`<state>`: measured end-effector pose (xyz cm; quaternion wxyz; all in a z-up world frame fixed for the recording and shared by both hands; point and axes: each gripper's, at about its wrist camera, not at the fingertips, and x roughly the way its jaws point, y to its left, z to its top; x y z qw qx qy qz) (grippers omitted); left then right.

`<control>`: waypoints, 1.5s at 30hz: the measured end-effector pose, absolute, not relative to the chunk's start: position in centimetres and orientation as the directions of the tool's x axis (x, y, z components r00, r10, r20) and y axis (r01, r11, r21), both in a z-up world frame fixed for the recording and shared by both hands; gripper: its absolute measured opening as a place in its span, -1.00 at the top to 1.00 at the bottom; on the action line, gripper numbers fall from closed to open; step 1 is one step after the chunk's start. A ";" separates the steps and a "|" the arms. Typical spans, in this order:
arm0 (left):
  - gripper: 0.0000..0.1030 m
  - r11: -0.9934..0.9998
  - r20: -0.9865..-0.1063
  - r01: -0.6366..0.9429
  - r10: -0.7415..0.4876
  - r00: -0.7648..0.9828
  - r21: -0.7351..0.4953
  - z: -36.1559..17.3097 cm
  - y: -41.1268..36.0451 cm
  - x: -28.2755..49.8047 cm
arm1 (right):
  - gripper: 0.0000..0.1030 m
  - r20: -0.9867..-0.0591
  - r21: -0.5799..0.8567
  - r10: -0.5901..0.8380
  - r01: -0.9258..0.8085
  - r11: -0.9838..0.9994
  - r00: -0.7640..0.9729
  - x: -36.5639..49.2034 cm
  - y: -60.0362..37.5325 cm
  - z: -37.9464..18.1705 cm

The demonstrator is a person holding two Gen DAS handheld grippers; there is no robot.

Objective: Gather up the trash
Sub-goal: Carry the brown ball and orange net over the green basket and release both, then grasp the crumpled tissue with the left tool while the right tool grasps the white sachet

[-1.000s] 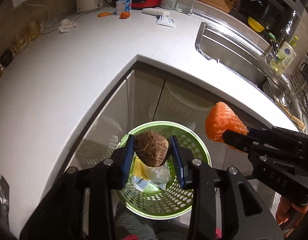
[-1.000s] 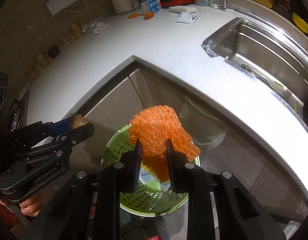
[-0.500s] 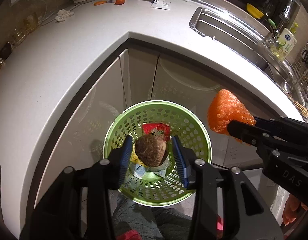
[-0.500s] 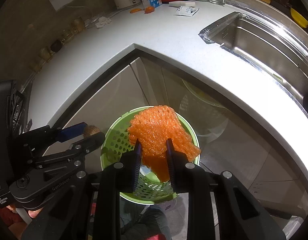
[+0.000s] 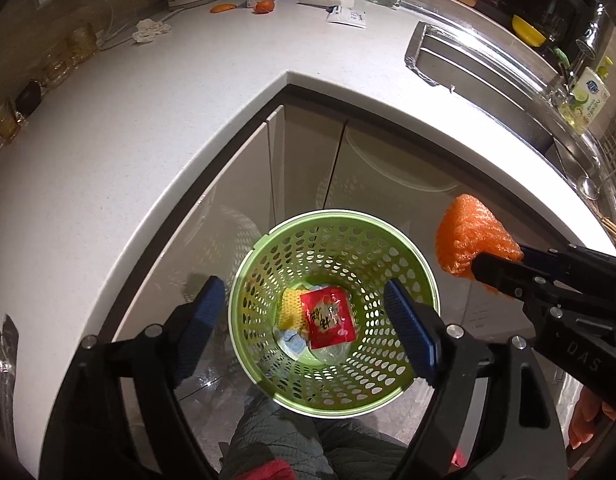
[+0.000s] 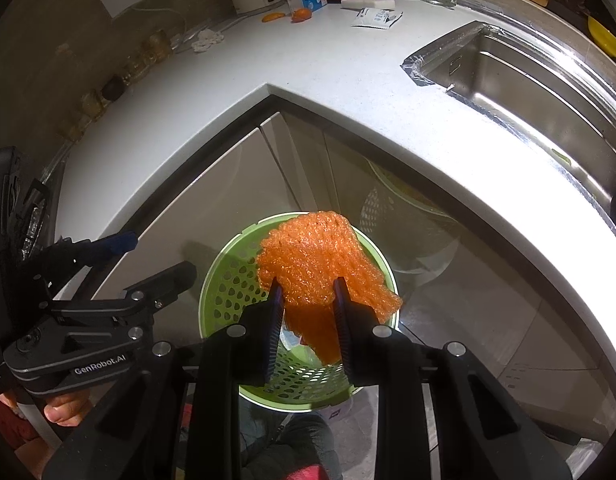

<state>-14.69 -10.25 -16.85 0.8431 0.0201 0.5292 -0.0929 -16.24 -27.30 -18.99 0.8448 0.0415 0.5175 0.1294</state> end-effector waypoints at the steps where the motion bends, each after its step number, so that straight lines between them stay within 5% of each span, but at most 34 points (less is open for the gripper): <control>1: -0.53 0.984 -0.895 0.167 -0.129 0.426 -0.063 -16.8 -9.9 -14.6 | 0.47 -0.864 0.204 0.264 -0.180 0.962 0.429 -16.2 -27.2 -19.1; 4: -0.56 0.989 -0.894 0.134 -0.115 0.434 -0.062 -16.6 -8.9 -14.3 | 0.35 -0.869 0.207 0.273 -0.197 0.958 0.413 -16.0 -26.5 -19.5; 8: -0.56 0.993 -0.894 0.101 -0.098 0.437 -0.059 -16.5 -7.9 -14.2 | -0.28 -0.879 0.204 0.272 -0.206 0.957 0.392 -15.7 -25.7 -20.1; 19: -0.64 0.995 -0.894 0.071 -0.092 0.438 -0.068 -16.4 -6.9 -14.0 | -0.33 -0.880 0.218 0.263 -0.156 0.963 0.396 -15.5 -26.6 -19.6; 29: -0.68 0.994 -0.879 0.066 -0.107 0.464 -0.086 -14.5 -6.2 -12.4 | -0.57 -0.857 0.184 0.242 -0.169 0.968 0.455 -14.2 -26.2 -16.7; 35: -0.81 0.995 -0.842 0.033 -0.101 0.529 -0.098 -11.6 -4.0 -8.0 | -0.84 -0.815 0.143 0.213 -0.169 0.975 0.538 -10.2 -25.8 -13.5; 45: -0.85 0.998 -0.798 -0.024 -0.032 0.602 -0.058 -10.2 -0.5 3.4 | -0.87 -0.770 0.127 0.176 -0.123 0.984 0.613 2.1 -25.3 -10.9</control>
